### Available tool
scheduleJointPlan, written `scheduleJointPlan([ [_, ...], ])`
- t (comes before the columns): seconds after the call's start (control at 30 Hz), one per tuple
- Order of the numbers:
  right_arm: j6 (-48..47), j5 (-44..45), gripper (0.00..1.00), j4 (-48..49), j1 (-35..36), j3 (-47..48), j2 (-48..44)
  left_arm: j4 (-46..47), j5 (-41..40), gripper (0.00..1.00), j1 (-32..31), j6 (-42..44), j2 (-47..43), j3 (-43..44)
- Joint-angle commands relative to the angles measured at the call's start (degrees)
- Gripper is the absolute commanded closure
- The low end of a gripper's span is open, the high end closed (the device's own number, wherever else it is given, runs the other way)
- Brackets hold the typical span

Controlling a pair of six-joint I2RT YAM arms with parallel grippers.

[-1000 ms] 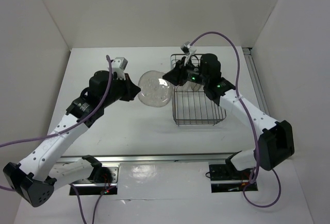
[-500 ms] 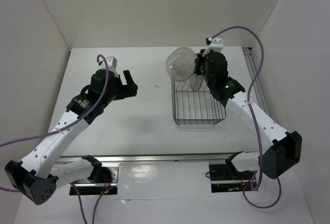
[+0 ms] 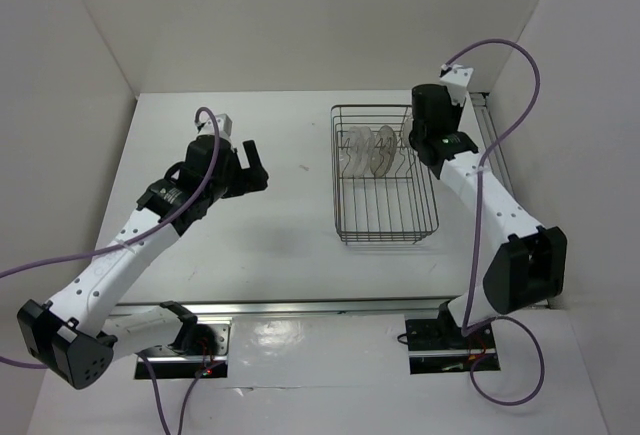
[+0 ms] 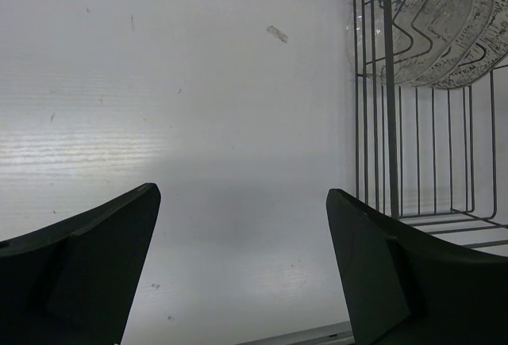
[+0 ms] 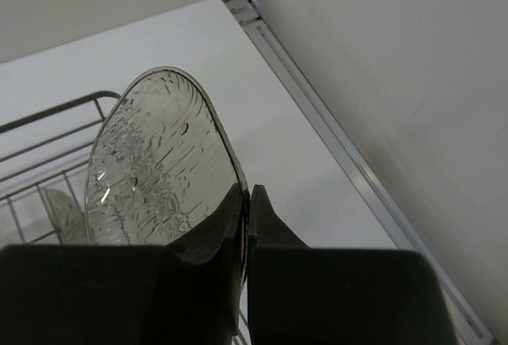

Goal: Load the plates into the dish rack

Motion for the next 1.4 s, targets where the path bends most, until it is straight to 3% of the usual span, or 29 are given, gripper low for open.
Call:
scheduleJointPlan([
  [0.0,-1.26,5.08,1.00,-0.16,-0.43,2.40,4.00,1.41,1.80,0.00,0.04,-0.89,-0.44,0.64],
  [0.1,-3.20,9.45,1.00,1.42,-0.43,1.70,5.94,1.41,2.32,0.00,0.04,-0.89,-0.44,0.64],
  [0.37,-5.04,9.48,1.00,3.09,-0.43,1.17,7.79,1.41,4.08,0.00,0.04,-0.89,0.17,0.64],
  [0.53,-13.29,10.53,1.00,11.17,0.71,-2.94,7.79,2.02,4.61,0.00,0.04,-0.89,0.17,0.11],
  [0.83,-19.63,-5.72,1.00,22.25,-0.61,-9.28,1.21,2.55,6.46,0.00,0.04,-0.89,0.70,0.11],
  [1.37,-28.33,-2.91,1.00,26.30,-0.08,-9.11,5.41,3.08,7.51,0.00,0.04,-0.89,-0.44,-0.42],
])
